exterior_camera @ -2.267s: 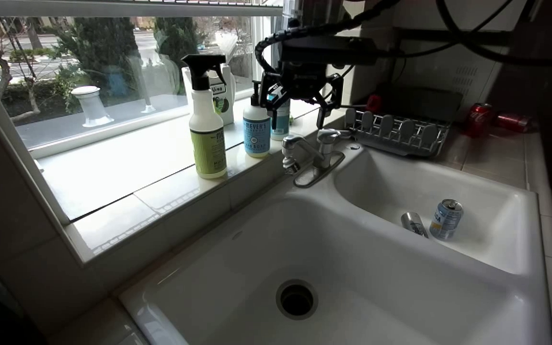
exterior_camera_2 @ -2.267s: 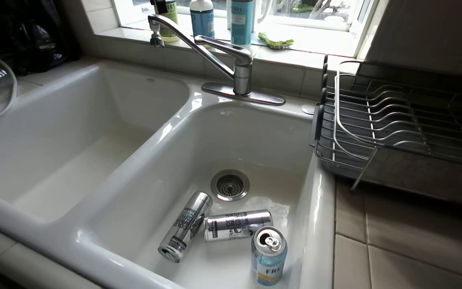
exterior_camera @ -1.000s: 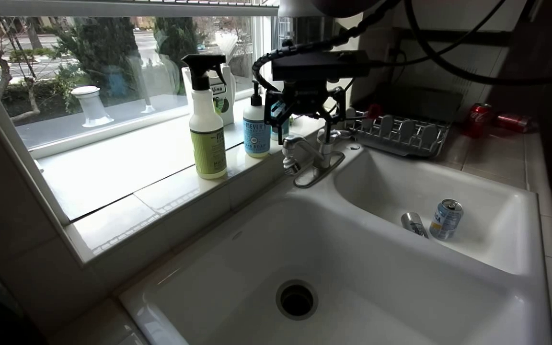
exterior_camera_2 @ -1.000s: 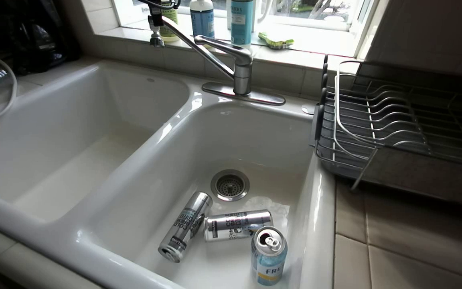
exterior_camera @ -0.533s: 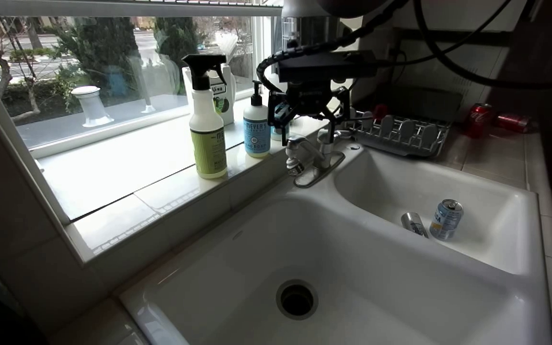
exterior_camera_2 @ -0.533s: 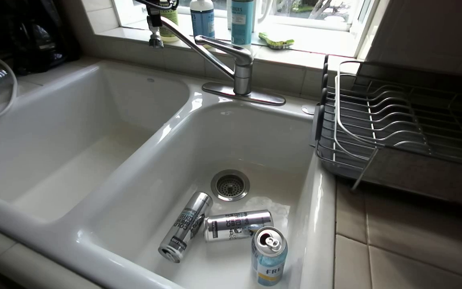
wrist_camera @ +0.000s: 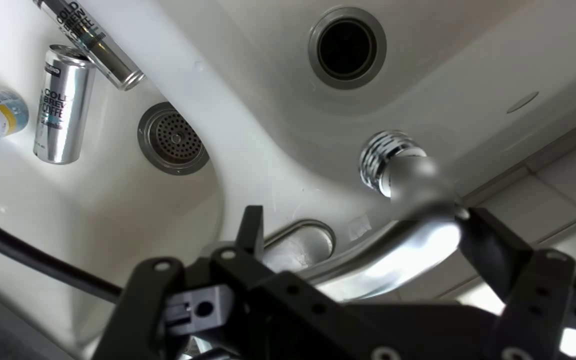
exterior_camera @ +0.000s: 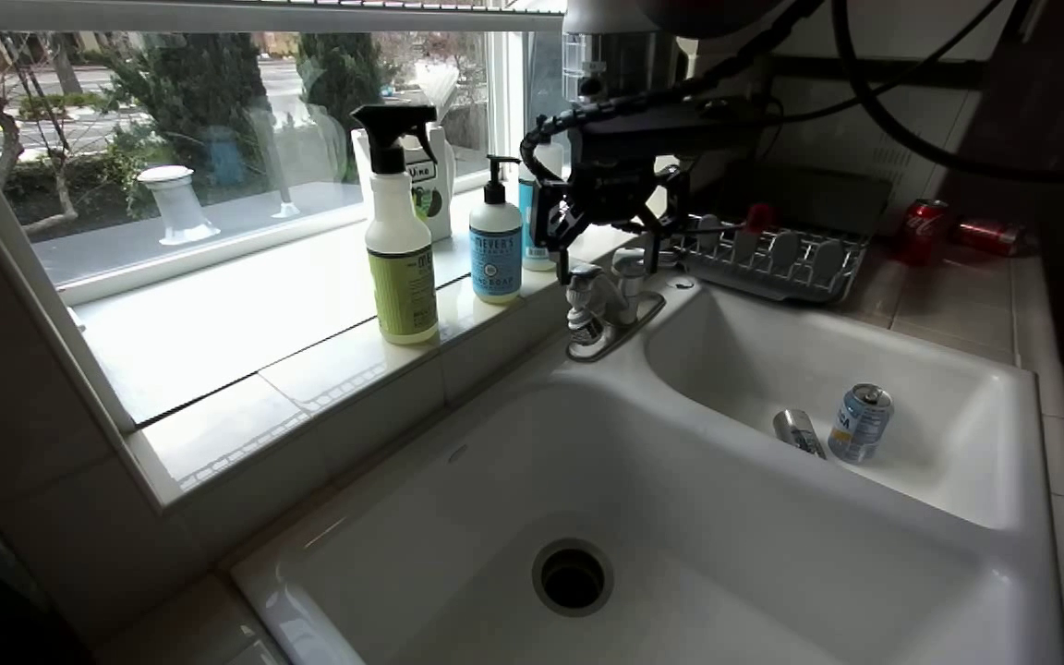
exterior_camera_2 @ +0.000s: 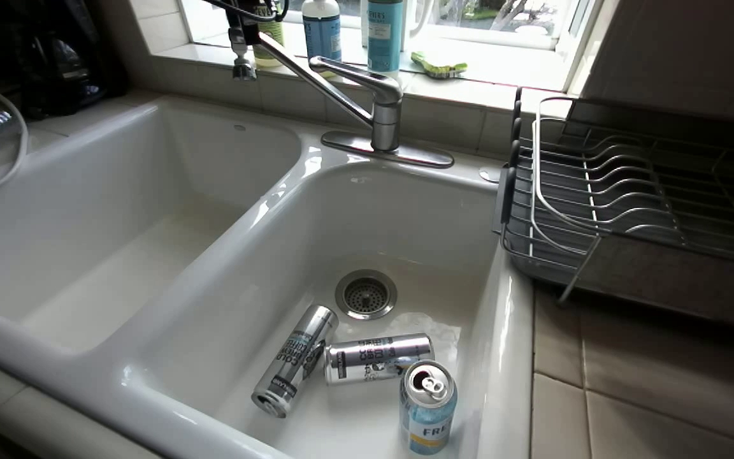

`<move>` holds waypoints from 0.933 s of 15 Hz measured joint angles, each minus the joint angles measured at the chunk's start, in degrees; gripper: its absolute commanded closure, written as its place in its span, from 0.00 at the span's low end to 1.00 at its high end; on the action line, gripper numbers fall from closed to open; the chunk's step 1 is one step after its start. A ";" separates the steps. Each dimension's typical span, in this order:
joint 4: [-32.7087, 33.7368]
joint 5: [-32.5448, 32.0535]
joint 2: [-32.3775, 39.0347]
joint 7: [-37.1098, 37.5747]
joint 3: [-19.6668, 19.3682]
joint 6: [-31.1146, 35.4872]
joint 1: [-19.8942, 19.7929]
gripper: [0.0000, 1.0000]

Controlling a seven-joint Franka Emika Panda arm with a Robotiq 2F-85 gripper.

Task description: Push the faucet to the center of the sink.

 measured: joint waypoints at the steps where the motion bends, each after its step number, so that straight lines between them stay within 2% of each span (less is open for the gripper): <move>1: -0.87 0.05 -0.63 -0.81 -0.04 0.25 -0.08 0.00; 14: -9.77 0.77 -6.65 -12.03 -2.61 1.99 -3.97 0.00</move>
